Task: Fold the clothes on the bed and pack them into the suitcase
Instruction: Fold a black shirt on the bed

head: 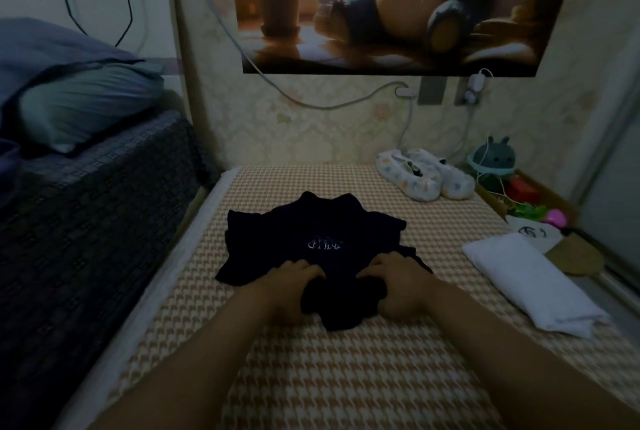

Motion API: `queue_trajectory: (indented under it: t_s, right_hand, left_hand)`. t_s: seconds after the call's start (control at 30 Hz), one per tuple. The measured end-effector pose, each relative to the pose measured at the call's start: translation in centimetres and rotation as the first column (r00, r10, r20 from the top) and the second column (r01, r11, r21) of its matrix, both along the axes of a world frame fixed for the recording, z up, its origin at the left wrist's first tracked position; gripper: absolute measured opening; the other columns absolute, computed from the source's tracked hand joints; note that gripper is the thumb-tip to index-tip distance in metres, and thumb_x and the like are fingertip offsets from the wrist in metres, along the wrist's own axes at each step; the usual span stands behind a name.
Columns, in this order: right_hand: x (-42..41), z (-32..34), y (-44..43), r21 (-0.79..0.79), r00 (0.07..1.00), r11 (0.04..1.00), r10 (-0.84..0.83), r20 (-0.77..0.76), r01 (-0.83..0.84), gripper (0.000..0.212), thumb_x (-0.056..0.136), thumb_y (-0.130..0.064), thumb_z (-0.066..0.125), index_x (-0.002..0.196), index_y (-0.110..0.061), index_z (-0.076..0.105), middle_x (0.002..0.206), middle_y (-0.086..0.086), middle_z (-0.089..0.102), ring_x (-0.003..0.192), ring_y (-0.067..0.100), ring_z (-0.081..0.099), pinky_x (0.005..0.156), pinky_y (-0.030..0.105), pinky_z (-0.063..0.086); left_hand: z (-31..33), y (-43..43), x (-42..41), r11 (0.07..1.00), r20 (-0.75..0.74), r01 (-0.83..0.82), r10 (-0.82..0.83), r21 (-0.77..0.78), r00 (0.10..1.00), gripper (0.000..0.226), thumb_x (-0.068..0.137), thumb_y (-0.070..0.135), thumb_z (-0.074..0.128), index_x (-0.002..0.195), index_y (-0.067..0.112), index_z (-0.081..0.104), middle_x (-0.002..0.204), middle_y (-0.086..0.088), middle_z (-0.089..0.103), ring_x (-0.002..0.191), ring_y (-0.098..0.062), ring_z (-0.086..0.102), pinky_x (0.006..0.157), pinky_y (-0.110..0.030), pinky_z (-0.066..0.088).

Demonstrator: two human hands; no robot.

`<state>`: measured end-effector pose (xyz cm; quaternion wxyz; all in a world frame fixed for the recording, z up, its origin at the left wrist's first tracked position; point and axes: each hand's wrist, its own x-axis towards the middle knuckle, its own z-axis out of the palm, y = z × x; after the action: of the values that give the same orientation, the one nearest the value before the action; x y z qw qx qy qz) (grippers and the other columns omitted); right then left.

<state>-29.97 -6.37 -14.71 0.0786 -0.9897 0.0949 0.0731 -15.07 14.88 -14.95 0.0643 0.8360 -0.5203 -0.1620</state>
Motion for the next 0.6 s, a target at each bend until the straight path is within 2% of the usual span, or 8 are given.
queue_trajectory:
  t_s: [0.07, 0.13, 0.27, 0.33, 0.4, 0.47, 0.53, 0.6]
  right_hand:
    - [0.2, 0.0, 0.1, 0.053, 0.999, 0.999, -0.007, 0.044, 0.005, 0.049, 0.077, -0.047, 0.059, 0.126, -0.045, 0.057, 0.137, -0.009, 0.042, 0.124, 0.016, 0.037, 0.109, 0.037, 0.032]
    - [0.6, 0.1, 0.1, 0.089, 0.983, 0.996, -0.01, 0.186, -0.007, 0.028, 0.089, -0.033, 0.058, 0.116, -0.036, 0.067, 0.135, -0.009, 0.051, 0.122, 0.014, 0.045, 0.105, 0.035, 0.038]
    - [1.0, 1.8, 1.2, 0.503, 0.891, 0.861, -0.286, 0.351, 0.078, 0.022, 0.099, -0.015, 0.043, 0.103, -0.021, 0.064, 0.1, -0.005, 0.065, 0.09, 0.011, 0.06, 0.071, 0.017, 0.044]
    - [0.8, 3.4, 1.9, 0.562, 0.84, 0.822, -0.368, 0.399, 0.092, 0.023, 0.1, -0.017, 0.04, 0.101, -0.017, 0.063, 0.094, -0.004, 0.065, 0.083, 0.013, 0.061, 0.066, 0.022, 0.044]
    - [0.5, 4.2, 2.2, 0.566, 0.831, 0.818, -0.381, 0.405, 0.099, 0.025, 0.101, -0.02, 0.039, 0.102, -0.012, 0.064, 0.095, 0.001, 0.066, 0.083, 0.017, 0.062, 0.072, 0.032, 0.049]
    - [0.1, 4.9, 2.5, 0.566, 0.846, 0.82, -0.358, 0.396, 0.082, 0.027, 0.101, -0.02, 0.04, 0.101, -0.007, 0.063, 0.096, 0.009, 0.067, 0.086, 0.027, 0.063, 0.079, 0.04, 0.05]
    - [-0.5, 6.1, 3.3, 0.602, 0.876, 0.797, -0.319, 0.363, 0.041, 0.026, 0.099, -0.017, 0.043, 0.102, -0.003, 0.065, 0.099, 0.013, 0.068, 0.091, 0.034, 0.063, 0.083, 0.046, 0.05]
    - [-1.5, 7.2, 4.2, 0.679, 0.945, 0.733, -0.256, 0.203, 0.052, 0.024, 0.095, -0.012, 0.05, 0.108, -0.001, 0.066, 0.108, 0.01, 0.068, 0.097, 0.029, 0.063, 0.088, 0.038, 0.049]
  left_hand:
    - [-0.8, 0.4, 0.9, 0.967, -0.074, -0.103, 0.088, -0.235, 0.993, 0.044, 0.078, 0.015, 0.068, 0.108, 0.035, 0.042, 0.111, 0.008, 0.046, 0.099, -0.014, 0.049, 0.088, -0.035, 0.048]
    - [-0.9, 0.7, 1.6, 0.922, -0.01, -0.14, 0.146, -0.361, 0.989, 0.031, 0.081, 0.006, 0.063, 0.103, 0.025, 0.052, 0.106, 0.005, 0.054, 0.09, -0.012, 0.053, 0.084, -0.034, 0.051]
    - [-0.3, 1.1, 1.9, 0.86, 0.033, -0.143, 0.182, -0.49, 0.983, 0.02, 0.089, -0.002, 0.056, 0.096, 0.011, 0.069, 0.099, -0.007, 0.068, 0.087, -0.019, 0.063, 0.082, -0.031, 0.054]
    - [1.2, 1.4, 1.7, 0.754, 0.001, -0.181, 0.233, -0.631, 0.972, 0.019, 0.089, -0.004, 0.056, 0.092, 0.008, 0.07, 0.093, -0.006, 0.069, 0.083, -0.019, 0.063, 0.079, -0.032, 0.054]
    - [3.3, 2.1, 1.1, 0.686, -0.053, -0.237, 0.278, -0.688, 0.959, 0.016, 0.092, 0.0, 0.054, 0.098, 0.012, 0.064, 0.09, 0.001, 0.065, 0.079, -0.012, 0.059, 0.073, -0.024, 0.05]
    - [4.9, 3.1, 0.7, 0.713, -0.104, -0.256, 0.25, -0.653, 0.963, 0.022, 0.094, 0.0, 0.049, 0.099, 0.019, 0.059, 0.089, 0.004, 0.062, 0.078, -0.011, 0.058, 0.067, -0.021, 0.046]
    - [6.2, 4.7, 0.6, 0.809, -0.196, -0.279, 0.205, -0.518, 0.959, 0.035, 0.092, -0.007, 0.044, 0.091, 0.025, 0.059, 0.092, 0.002, 0.062, 0.079, -0.017, 0.058, 0.067, -0.025, 0.045]
    - [7.2, 6.2, 0.1, 0.958, -0.292, -0.241, 0.187, -0.158, 0.938, 0.035, 0.092, -0.006, 0.045, 0.089, 0.024, 0.064, 0.101, -0.001, 0.063, 0.086, -0.019, 0.058, 0.075, -0.024, 0.045]
